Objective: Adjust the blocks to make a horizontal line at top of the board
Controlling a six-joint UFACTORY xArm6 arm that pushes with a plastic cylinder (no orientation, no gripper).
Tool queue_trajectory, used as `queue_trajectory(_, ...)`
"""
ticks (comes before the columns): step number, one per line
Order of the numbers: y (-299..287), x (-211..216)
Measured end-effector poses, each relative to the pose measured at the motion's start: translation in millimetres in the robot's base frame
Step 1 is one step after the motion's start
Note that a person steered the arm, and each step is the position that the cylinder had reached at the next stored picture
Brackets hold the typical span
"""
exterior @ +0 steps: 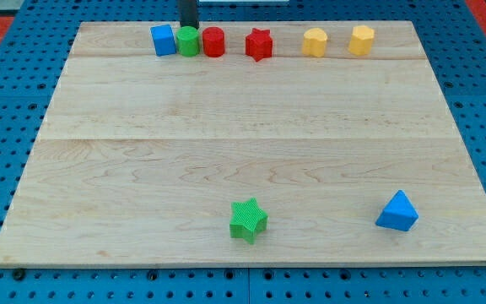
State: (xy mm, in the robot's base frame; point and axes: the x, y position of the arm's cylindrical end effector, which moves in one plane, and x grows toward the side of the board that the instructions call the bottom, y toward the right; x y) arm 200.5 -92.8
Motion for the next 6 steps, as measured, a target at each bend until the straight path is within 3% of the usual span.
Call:
queue_trajectory(2, -51, 0)
queue_trajectory(6, -37, 19)
